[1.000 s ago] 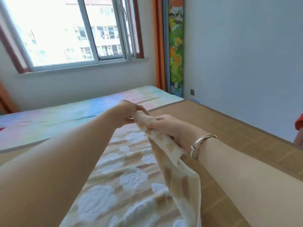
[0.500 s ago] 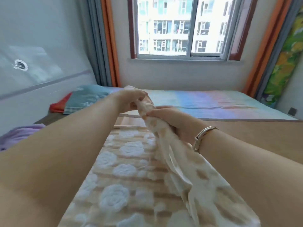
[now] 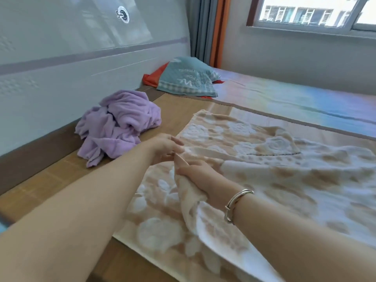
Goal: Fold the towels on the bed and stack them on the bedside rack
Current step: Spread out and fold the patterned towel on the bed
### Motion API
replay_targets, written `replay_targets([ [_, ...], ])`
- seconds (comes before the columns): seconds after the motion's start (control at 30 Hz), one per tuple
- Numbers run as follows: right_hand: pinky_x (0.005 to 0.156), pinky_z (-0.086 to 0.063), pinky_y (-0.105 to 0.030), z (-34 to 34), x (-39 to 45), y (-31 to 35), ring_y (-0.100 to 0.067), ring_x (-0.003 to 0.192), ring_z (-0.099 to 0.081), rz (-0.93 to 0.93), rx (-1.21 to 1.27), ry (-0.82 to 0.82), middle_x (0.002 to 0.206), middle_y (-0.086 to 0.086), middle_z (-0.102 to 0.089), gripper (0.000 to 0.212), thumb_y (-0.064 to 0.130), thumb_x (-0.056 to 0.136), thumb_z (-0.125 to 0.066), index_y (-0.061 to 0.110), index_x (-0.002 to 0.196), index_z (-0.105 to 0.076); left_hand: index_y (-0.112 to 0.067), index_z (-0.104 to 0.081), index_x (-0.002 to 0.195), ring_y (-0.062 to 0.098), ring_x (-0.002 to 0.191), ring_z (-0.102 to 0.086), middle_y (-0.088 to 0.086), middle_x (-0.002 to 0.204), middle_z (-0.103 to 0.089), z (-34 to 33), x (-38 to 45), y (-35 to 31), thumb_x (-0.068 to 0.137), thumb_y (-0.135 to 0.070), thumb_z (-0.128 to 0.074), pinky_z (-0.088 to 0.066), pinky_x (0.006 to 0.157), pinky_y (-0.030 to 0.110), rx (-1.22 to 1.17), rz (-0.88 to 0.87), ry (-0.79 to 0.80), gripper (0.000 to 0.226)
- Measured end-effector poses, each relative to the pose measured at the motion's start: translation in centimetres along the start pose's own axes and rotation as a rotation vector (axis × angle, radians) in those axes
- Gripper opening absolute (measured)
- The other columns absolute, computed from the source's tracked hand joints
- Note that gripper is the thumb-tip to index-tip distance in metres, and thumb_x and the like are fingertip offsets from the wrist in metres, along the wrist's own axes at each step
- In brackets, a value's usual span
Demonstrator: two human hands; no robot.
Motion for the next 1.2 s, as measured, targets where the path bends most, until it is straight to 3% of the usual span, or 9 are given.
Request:
replay_targets([
  [0.2,0.064,-0.047,-0.034,-2.2,2.6,0.4,-0.023,0.069,-0.055,0.109,0.14,-0.041,0.08,-0.011,-0.055,0.02,0.007,0.09,-0.049,-0.002,0.105,-0.06,-0.003,-0.06,0.108,0.013,0.071,-0.063,0.007,0.086,-0.064,3.5,1.2,-2.4,0.084,0.003,-0.067,-0.058,0.058,0.02,-0.037,-0.209,-0.126,0.026],
  [0.27,0.071,-0.053,-0.038,-3.8,3.9,0.1,-0.026,0.078,-0.059,0.095,0.097,-0.047,0.086,-0.013,-0.058,0.021,0.009,0.086,-0.051,0.003,0.103,-0.061,-0.004,-0.061,0.106,0.015,0.072,-0.062,0.009,0.087,-0.063,4.1,1.7,-1.6,0.084,0.004,-0.066,-0.057,0.057,0.021,0.018,-0.199,-0.151,0.023],
  [0.37,0.083,-0.056,-0.048,-6.6,5.5,-2.8,-0.03,0.096,-0.065,-0.031,-0.028,0.024,0.104,-0.016,-0.064,0.045,0.024,0.066,-0.053,0.014,0.11,-0.057,-0.006,-0.059,0.094,0.017,0.065,-0.062,0.011,0.08,-0.063,4.8,2.5,3.0,0.086,0.007,-0.062,-0.056,0.061,0.028,0.074,-0.037,-0.103,0.015],
  [0.47,0.063,-0.056,-0.034,-8.3,5.7,-5.4,-0.023,0.08,-0.064,-0.097,-0.119,0.109,0.098,-0.01,-0.064,0.042,0.019,0.078,-0.057,0.019,0.119,-0.049,-0.005,-0.056,0.095,0.016,0.051,-0.066,0.01,0.064,-0.069,5.5,2.4,7.6,0.09,0.004,-0.056,-0.056,0.068,0.033,-0.034,0.148,-0.04,0.01],
  [0.57,0.042,-0.041,-0.023,-8.8,5.9,-6.3,-0.014,0.052,-0.054,-0.122,-0.126,0.159,0.074,-0.006,-0.063,0.035,0.013,0.088,-0.055,0.024,0.116,-0.038,-0.005,-0.058,0.1,0.015,0.06,-0.069,0.01,0.072,-0.07,6.5,1.9,9.1,0.087,0.001,-0.062,-0.057,0.075,0.033,-0.045,0.123,-0.092,0.014],
  [0.77,0.042,-0.027,-0.02,-9.1,5.2,-5.1,-0.01,0.046,-0.038,-0.212,-0.125,0.249,0.066,-0.007,-0.051,0.036,0.003,0.092,-0.048,0.027,0.118,-0.041,-0.004,-0.06,0.107,0.018,0.076,-0.067,0.012,0.093,-0.068,7.7,-1.7,8.6,0.09,-0.013,-0.065,-0.058,0.067,0.028,0.106,0.192,-0.025,0.02],
  [0.9,0.059,-0.043,-0.027,-7.8,4.1,-5.1,-0.022,0.077,-0.058,-0.137,-0.185,0.195,0.1,-0.011,-0.072,0.038,-0.002,0.085,-0.053,0.015,0.119,-0.057,-0.007,-0.063,0.106,0.017,0.084,-0.066,0.009,0.104,-0.069,7.5,-4.4,9.7,0.084,-0.021,-0.073,-0.055,0.068,0.026,0.216,0.283,0.038,0.028],
  [1.03,0.081,-0.051,-0.031,-5.6,0.8,-6.6,-0.017,0.092,-0.058,0.063,-0.547,0.123,0.104,0.0,-0.06,0.025,0.015,0.083,-0.058,0.019,0.108,-0.054,-0.01,-0.063,0.098,0.018,0.089,-0.062,0.005,0.102,-0.066,7.0,-6.9,10.9,0.079,-0.013,-0.077,-0.053,0.077,0.028,0.318,0.356,0.026,0.024],
  [1.2,0.092,-0.037,-0.031,-2.2,-4.6,-9.4,-0.02,0.108,-0.041,0.287,-1.259,0.065,0.115,0.002,-0.043,0.041,0.038,0.084,-0.055,0.019,0.117,-0.04,-0.011,-0.062,0.095,0.014,0.081,-0.059,0.004,0.095,-0.064,6.0,-9.4,12.0,0.085,-0.016,-0.071,-0.051,0.081,0.029,0.372,0.337,-0.137,0.014],
])
Point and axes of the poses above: each hand's wrist, its own x-axis towards the middle knuckle, its own z-axis out of the back of the hand, y = z × x, the point moved 2 cm from there along x, towards the middle knuckle
